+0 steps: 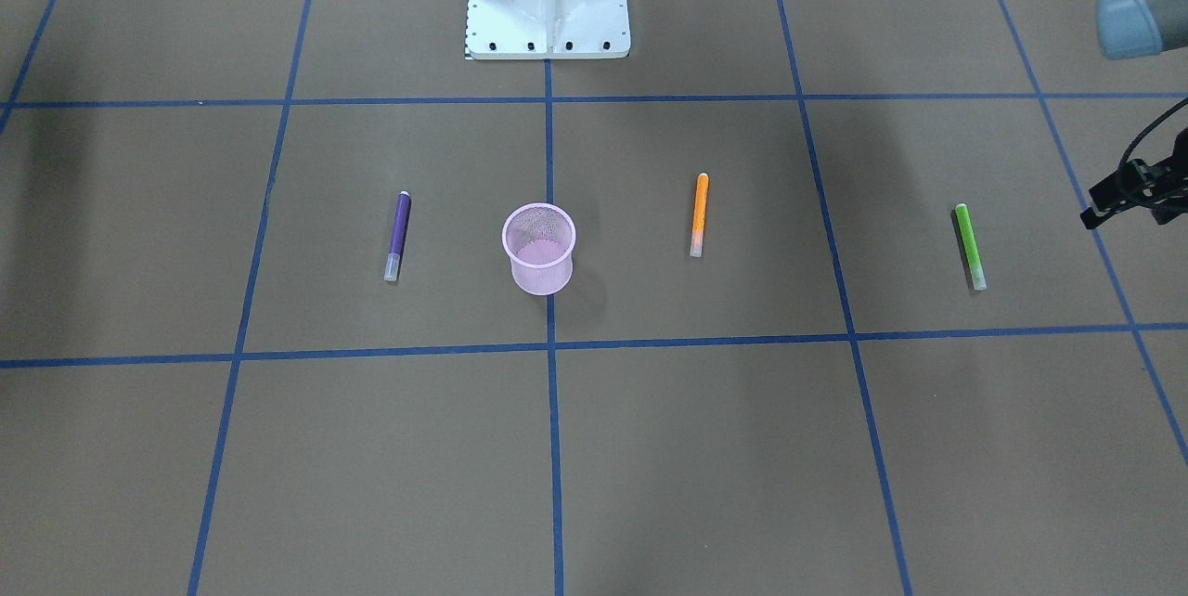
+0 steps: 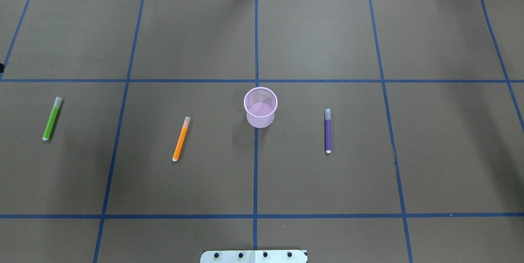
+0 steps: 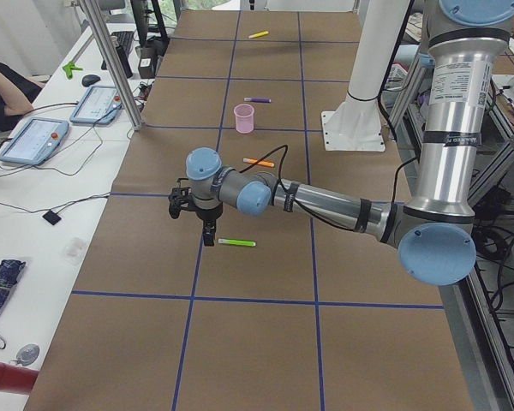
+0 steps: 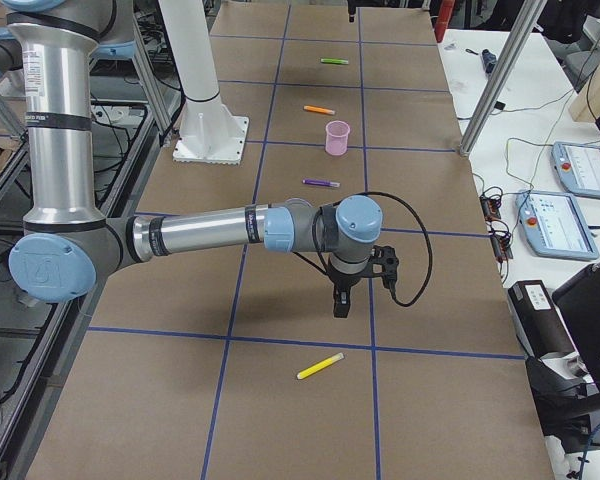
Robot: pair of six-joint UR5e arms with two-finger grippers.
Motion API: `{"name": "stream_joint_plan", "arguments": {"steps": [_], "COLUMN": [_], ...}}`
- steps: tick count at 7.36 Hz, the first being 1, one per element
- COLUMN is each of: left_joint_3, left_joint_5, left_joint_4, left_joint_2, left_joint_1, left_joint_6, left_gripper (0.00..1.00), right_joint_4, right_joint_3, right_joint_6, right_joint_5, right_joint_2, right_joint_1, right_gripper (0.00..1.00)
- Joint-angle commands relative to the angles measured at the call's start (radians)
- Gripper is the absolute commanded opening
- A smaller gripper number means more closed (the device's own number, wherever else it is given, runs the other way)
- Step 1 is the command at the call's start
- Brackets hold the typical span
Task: Collect pens into pen holder
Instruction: 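Lower the left gripper onto the green marker and close it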
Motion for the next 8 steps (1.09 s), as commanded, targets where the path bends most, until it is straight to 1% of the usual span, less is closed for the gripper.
{"name": "stream_joint_plan", "arguments": {"steps": [1, 2, 3, 4, 5, 7, 8], "left_joint_3": [0.003, 0.026, 0.086, 0.136, 0.144, 0.148, 0.155], "left_joint_5": [0.093, 0.150, 0.155, 0.170, 0.221, 0.229, 0.229], "left_joint_4": [-0.056, -0.121, -0.249, -0.365, -0.379, -0.380, -0.378], "left_joint_2": [0.006, 0.030, 0.040, 0.040, 0.040, 0.034, 0.032], "left_joint_1": [0.123, 0.166, 0.175, 0.225, 0.258, 0.286, 0.296], "left_joint_6": [-0.119, -0.138, -0.189, -0.270, -0.280, -0.280, -0.276], "left_gripper": [1.00, 1.00, 1.00, 1.00, 1.00, 0.98, 0.94], "right_joint_4": [0.005, 0.004, 0.004, 0.002, 0.002, 0.002, 0.002], "right_joint_3": [-0.007, -0.007, -0.007, -0.007, -0.008, -0.008, -0.008], "right_joint_6": [0.005, 0.006, 0.005, 0.006, 0.006, 0.006, 0.006], "right_joint_5": [0.001, 0.002, 0.002, 0.004, 0.016, 0.027, 0.027], "right_joint_2": [-0.003, -0.003, -0.003, -0.003, -0.003, -0.003, -0.003], "right_joint_1": [-0.008, -0.008, -0.008, -0.008, -0.009, -0.008, -0.008], "right_gripper": [1.00, 1.00, 1.00, 1.00, 1.00, 1.00, 1.00]}}
